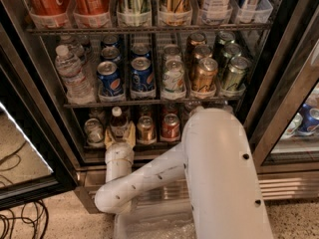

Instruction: Pick blue plastic bottle from bottom shelf of fridge

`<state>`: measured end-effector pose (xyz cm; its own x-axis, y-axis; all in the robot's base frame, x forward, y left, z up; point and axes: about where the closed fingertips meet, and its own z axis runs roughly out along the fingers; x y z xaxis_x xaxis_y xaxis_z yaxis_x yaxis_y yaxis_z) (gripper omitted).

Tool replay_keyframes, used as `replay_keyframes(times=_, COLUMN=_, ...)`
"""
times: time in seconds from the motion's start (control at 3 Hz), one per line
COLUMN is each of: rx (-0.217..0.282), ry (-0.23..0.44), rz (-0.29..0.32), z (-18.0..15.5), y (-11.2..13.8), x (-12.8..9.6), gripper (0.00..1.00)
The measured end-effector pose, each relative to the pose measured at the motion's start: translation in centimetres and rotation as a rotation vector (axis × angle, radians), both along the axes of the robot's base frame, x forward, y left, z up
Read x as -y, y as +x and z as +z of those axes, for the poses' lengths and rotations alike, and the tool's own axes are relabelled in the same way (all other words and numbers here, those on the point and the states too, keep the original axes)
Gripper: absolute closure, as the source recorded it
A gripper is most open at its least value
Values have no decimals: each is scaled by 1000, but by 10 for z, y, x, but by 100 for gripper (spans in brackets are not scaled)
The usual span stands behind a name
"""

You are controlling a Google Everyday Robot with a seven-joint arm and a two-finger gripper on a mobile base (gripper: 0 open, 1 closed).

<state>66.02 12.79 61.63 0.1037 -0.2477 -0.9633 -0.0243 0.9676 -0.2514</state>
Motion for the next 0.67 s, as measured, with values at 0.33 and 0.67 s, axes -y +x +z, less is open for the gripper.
replay_keyframes(times=0.33, rx=0, ry=0, rz=0, z=0, y=0, x=0, gripper=58)
replay_keyframes(times=0.67, rx=0, ry=0, rz=0, z=0, y=0, x=0, gripper=81)
